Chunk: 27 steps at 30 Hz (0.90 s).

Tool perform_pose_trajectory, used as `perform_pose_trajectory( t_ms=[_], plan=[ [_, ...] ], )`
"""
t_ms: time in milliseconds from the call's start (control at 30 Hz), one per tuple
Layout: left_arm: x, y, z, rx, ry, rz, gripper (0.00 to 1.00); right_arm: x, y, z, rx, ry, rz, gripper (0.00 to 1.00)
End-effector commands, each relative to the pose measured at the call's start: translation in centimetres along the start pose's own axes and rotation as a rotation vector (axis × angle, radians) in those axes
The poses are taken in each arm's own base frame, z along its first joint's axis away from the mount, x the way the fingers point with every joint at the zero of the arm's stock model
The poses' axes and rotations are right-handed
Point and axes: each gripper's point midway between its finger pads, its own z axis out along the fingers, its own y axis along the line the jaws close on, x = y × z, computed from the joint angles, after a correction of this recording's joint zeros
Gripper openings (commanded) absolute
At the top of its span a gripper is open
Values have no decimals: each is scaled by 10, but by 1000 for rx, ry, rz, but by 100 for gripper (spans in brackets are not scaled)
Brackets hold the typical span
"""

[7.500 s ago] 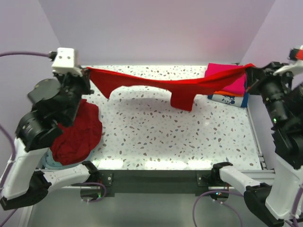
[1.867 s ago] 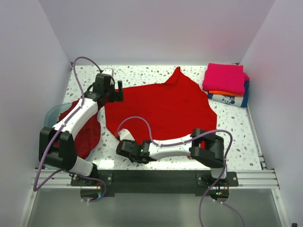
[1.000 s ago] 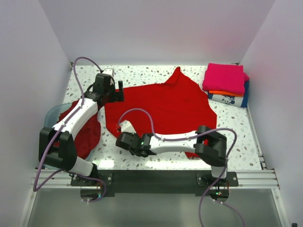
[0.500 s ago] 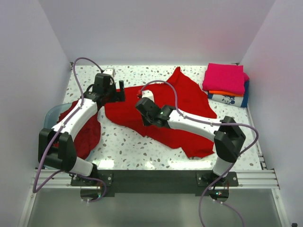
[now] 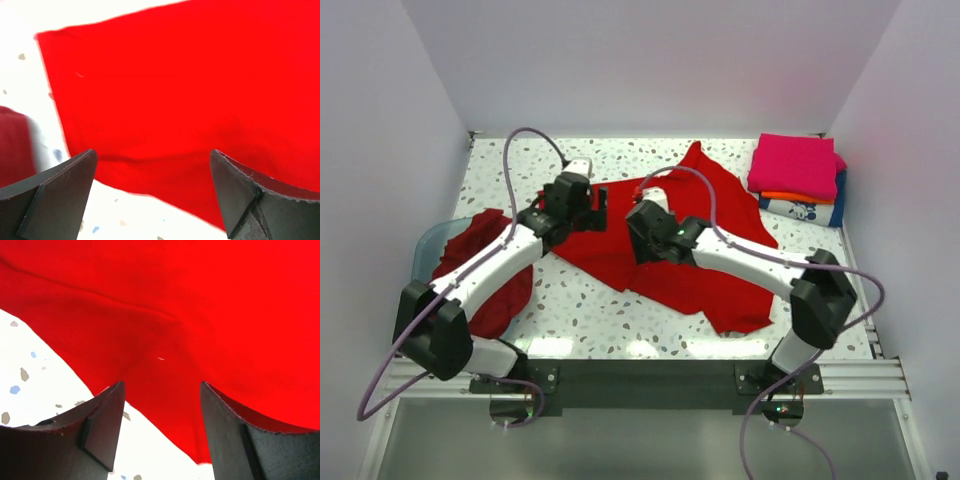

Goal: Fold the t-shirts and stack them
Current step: Flatten the tshirt out

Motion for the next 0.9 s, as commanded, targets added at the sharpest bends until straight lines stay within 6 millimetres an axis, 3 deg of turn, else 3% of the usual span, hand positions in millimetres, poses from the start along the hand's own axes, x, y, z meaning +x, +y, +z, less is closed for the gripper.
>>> perform_pose_trajectory(
  t_ms=[0,200,400,633,867],
  plan=[
    [26,-18,-23,-11,0,-1,100,-19,-34,-34,-11,-76,109,65],
    [97,-60,-42,40,73,-3,98,-14,-91,-51,21,-86,204,67],
    [154,-89,-45,98,143,22,95,-4,-118,-62,25,-97,257,67],
    [177,-101,-34,68,169,63,91,9,-125,-70,14,-94,283,67],
    [174,-116,-21,94,147,80,78,19,-130,-76,17,-99,298,67]
  ],
)
